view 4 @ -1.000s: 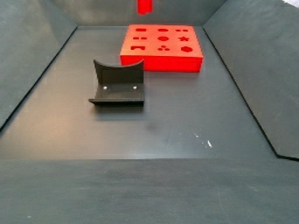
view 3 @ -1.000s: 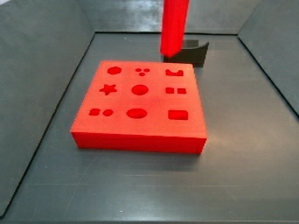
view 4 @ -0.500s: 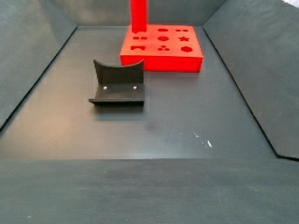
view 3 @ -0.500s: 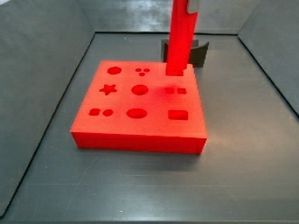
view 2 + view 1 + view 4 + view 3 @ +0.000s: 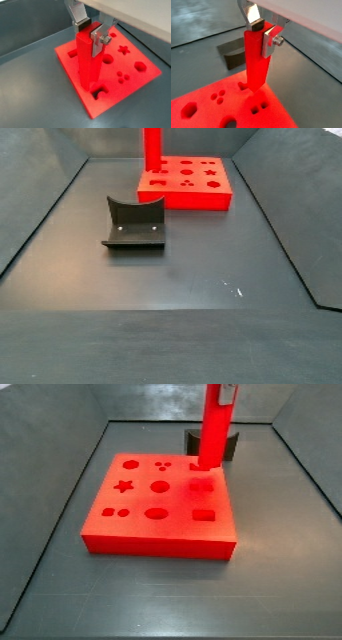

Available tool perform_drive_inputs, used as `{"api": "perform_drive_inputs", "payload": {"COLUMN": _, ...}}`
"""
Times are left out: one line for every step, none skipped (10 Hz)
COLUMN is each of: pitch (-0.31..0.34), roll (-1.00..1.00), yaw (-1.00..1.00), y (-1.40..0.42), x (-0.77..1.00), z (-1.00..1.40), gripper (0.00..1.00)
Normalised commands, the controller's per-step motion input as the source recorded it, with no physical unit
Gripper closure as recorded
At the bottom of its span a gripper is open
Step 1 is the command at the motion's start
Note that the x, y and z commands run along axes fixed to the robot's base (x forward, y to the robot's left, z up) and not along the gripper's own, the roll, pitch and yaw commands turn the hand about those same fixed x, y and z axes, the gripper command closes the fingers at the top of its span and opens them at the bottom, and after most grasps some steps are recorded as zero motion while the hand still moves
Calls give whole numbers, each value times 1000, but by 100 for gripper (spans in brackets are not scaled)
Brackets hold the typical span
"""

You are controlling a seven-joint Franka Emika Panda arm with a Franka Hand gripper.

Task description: Insert the arch object.

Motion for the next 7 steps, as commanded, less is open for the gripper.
{"api": "perform_drive_inputs", "payload": {"pitch": 0, "roll": -60, "yaw": -937, "y": 46, "x": 191, "z": -109, "gripper": 100}}
{"api": "perform_drive_inputs", "payload": {"pitch": 0, "roll": -63, "yaw": -943, "y": 37, "x": 177, "z": -106, "gripper": 100}}
{"api": "perform_drive_inputs", "payload": {"pitch": 0, "roll": -66, "yaw": -946, "y": 29, "x": 177, "z": -100, "gripper": 100}}
{"api": "perform_drive_inputs", "payload": {"pitch": 16, "roll": -153, "yaw": -706, "y": 129, "x": 197, "z": 0, "gripper": 100}}
{"api": "perform_drive_inputs", "payload": {"pitch": 0, "roll": 30, "yaw": 0, "y": -60, "x": 0, "z": 0, "gripper": 100}}
{"api": "perform_drive_inputs", "payload": {"pitch": 50, "roll": -303, "yaw": -66, "y": 263, "x": 151, "z": 0, "gripper": 100}}
{"api": "perform_drive_inputs", "payload": {"pitch": 107, "roll": -489, "yaw": -160, "y": 349, "x": 111, "z": 146, "gripper": 100}}
